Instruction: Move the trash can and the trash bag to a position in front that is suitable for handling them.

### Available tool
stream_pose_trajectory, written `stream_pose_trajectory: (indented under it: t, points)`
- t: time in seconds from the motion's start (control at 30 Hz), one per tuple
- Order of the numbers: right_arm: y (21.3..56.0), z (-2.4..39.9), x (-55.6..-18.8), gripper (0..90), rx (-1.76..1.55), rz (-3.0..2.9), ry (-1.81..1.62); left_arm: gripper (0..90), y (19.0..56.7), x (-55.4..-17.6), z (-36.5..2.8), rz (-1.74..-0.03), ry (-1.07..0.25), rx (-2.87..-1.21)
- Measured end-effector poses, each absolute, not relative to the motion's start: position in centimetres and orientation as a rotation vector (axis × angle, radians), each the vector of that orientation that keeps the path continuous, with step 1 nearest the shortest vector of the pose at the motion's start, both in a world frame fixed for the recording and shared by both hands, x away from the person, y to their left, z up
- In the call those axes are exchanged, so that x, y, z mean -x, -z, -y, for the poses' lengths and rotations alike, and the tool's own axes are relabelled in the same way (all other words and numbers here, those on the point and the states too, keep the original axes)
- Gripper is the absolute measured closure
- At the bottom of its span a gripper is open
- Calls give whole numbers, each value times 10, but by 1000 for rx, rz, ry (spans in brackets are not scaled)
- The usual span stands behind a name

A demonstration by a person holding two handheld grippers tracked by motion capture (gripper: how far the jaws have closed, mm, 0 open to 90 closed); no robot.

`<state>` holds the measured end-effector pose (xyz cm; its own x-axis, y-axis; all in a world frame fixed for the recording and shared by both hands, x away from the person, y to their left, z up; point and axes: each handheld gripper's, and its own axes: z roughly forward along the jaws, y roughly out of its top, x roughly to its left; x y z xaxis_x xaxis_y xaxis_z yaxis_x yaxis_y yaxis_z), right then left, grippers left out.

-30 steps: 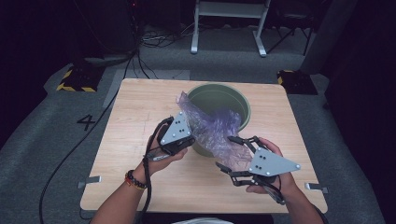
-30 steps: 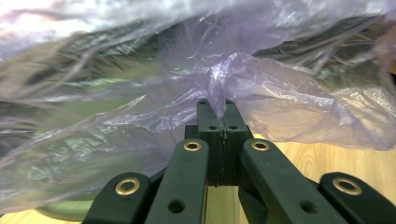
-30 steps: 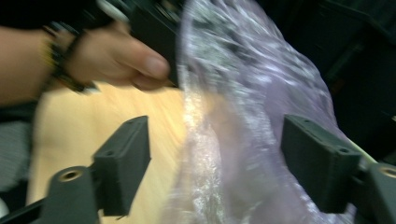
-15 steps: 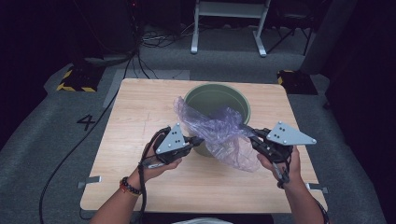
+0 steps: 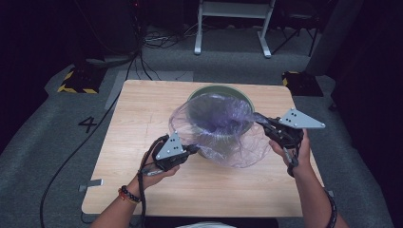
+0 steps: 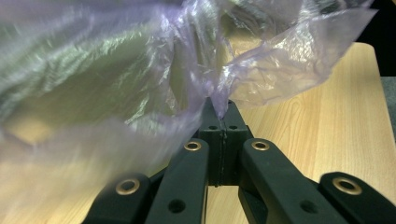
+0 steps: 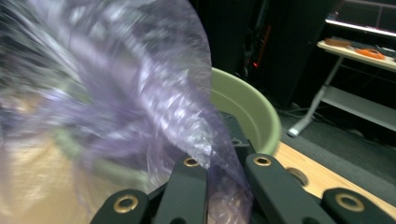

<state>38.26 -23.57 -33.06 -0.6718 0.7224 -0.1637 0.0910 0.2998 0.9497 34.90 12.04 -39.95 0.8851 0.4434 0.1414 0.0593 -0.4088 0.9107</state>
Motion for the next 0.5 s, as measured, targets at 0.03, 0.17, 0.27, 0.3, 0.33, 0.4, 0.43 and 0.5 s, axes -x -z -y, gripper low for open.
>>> stream_pose_trajectory:
  t: [0.03, 0.17, 0.27, 0.3, 0.33, 0.4, 0.43, 0.5]
  points:
    - [331, 237, -385, 896, -729, -1989, -1397, 900, 401, -351, -121, -371, -439, -1966]
    - [338, 241, -400, 896, -777, -1997, -1359, 899, 407, -355, -121, -384, -435, -1981]
    - [343, 242, -408, 896, -807, -2002, -1353, 899, 411, -358, -121, -398, -429, -1985]
    - [345, 242, -411, 898, -819, -2003, -1355, 898, 413, -360, -123, -395, -424, -1986]
    - [346, 242, -413, 898, -824, -1999, -1355, 897, 414, -360, -124, -399, -429, -1986]
    - [347, 243, -416, 898, -835, -1998, -1352, 850, 417, -362, -127, -426, -451, -1980]
    - [347, 245, -418, 898, -841, -1996, -1352, 798, 417, -362, -129, -435, -447, -1976]
    - [348, 246, -418, 898, -841, -1992, -1360, 657, 417, -360, -132, -440, -450, -1965]
